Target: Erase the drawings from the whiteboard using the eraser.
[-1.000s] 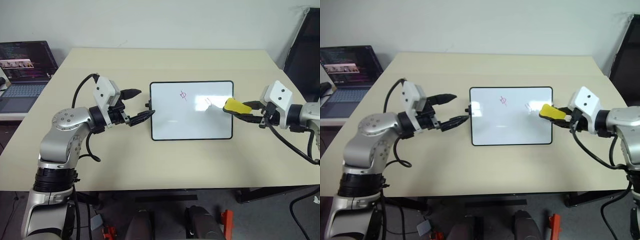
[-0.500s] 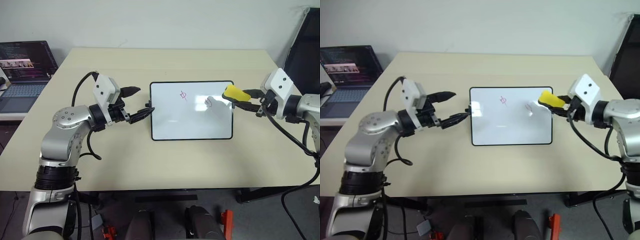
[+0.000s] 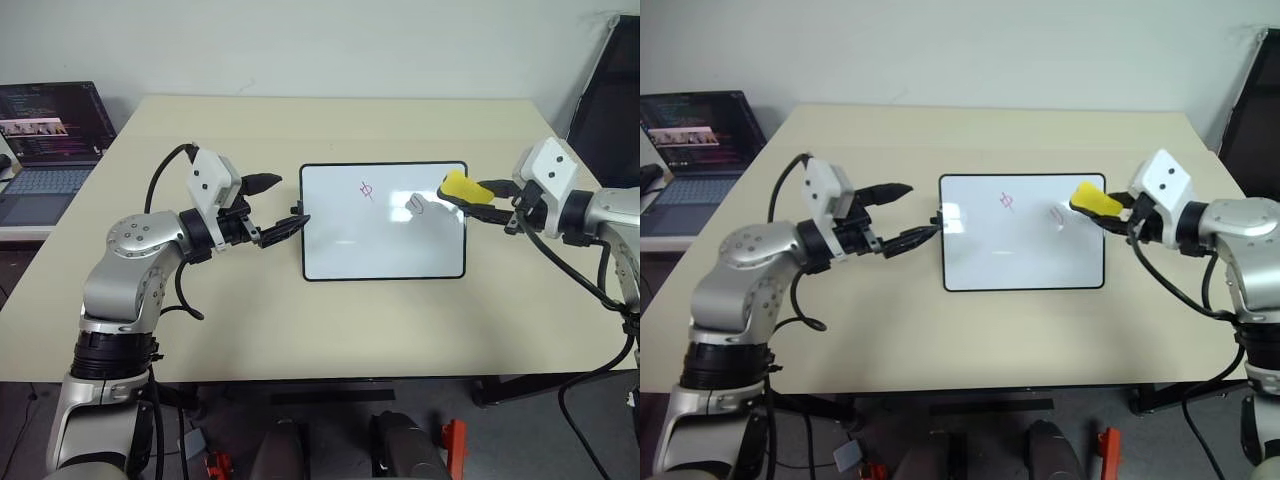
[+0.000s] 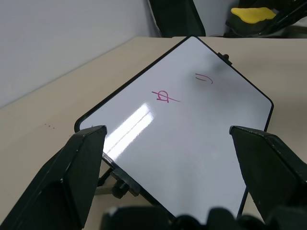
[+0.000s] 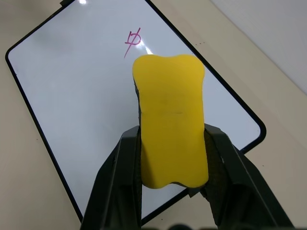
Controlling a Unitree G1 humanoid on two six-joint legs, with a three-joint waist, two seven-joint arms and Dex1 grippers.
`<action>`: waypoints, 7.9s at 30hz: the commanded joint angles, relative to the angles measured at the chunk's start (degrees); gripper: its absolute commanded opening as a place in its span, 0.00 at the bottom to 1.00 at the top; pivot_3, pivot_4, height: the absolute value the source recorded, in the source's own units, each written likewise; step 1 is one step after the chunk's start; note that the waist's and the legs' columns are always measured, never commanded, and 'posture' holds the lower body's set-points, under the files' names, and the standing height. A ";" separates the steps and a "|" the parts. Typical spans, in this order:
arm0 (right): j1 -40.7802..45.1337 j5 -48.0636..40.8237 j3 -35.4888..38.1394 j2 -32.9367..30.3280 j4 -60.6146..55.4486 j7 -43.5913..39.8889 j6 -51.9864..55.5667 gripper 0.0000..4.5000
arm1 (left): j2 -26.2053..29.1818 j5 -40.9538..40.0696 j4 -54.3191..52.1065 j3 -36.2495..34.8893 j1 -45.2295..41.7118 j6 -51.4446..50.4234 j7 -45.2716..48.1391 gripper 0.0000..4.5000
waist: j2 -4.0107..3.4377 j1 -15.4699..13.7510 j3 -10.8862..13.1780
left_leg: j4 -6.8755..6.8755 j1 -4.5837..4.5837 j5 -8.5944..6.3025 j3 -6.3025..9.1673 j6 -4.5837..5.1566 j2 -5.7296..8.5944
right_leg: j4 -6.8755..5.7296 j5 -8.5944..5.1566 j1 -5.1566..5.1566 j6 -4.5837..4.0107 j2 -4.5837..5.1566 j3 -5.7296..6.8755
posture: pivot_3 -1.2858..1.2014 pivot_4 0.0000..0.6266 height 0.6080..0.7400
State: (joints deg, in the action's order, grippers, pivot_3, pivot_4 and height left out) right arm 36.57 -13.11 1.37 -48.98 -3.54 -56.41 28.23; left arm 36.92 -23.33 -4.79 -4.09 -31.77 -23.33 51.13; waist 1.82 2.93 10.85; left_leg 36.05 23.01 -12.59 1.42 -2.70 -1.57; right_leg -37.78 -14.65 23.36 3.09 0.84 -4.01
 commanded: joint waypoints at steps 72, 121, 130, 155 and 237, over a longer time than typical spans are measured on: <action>-1.18 1.24 -0.80 16.53 0.22 2.43 -3.82 0.29 | -1.15 -0.25 -1.86 1.54 -1.64 0.03 0.25 1.00 | 0.11 -0.35 -0.03 | 0.09 0.11 0.05 0.07 0.03 0.00 | -0.13 0.24 0.07 -0.20 -0.02 0.02 | 0.52 0.24 1.00; -12.73 -2.51 9.69 -9.70 -1.88 0.44 1.22 0.29 | -2.35 0.41 -0.29 3.52 -3.62 0.34 2.72 1.00 | 0.11 -0.13 -0.02 | 0.04 -0.01 0.02 -0.05 0.02 0.00 | -0.02 0.04 0.00 0.04 -0.03 -0.06 | 0.52 0.24 1.00; -12.95 -1.31 8.64 -9.86 -1.21 0.70 1.60 0.29 | -2.27 0.35 -0.48 3.32 -3.02 0.35 2.77 1.00 | 0.10 -0.13 -0.02 | 0.04 -0.01 0.02 -0.05 0.02 0.00 | -0.02 0.04 0.00 0.04 -0.03 -0.06 | 0.52 0.24 1.00; -2.88 2.71 3.72 -4.43 7.13 6.12 -0.26 0.29 | -1.75 0.43 -1.08 2.84 -2.49 0.00 1.67 1.00 | 0.10 -0.12 -0.02 | 0.06 -0.01 0.02 -0.05 0.01 0.00 | -0.06 0.06 0.00 0.01 -0.03 -0.06 | 0.52 0.24 1.00; -0.78 17.32 -11.34 16.73 20.37 16.66 -9.37 0.29 | -3.16 1.10 0.61 3.38 -3.71 1.28 1.93 1.00 | 0.41 1.82 -0.26 | 0.89 -0.65 0.18 -0.01 0.25 -0.07 | 0.00 0.45 -0.95 -0.09 -0.09 -0.15 | 0.52 0.24 1.00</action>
State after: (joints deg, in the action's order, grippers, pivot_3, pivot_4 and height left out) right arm 36.27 4.24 -12.28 -30.95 14.77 -40.44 16.70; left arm 33.72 -22.31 -3.58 -0.25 -34.10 -23.23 53.11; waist 2.23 4.74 10.59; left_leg 36.94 22.35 -12.41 1.42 -2.45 -1.63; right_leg -37.78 -14.20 22.39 3.00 0.76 -4.16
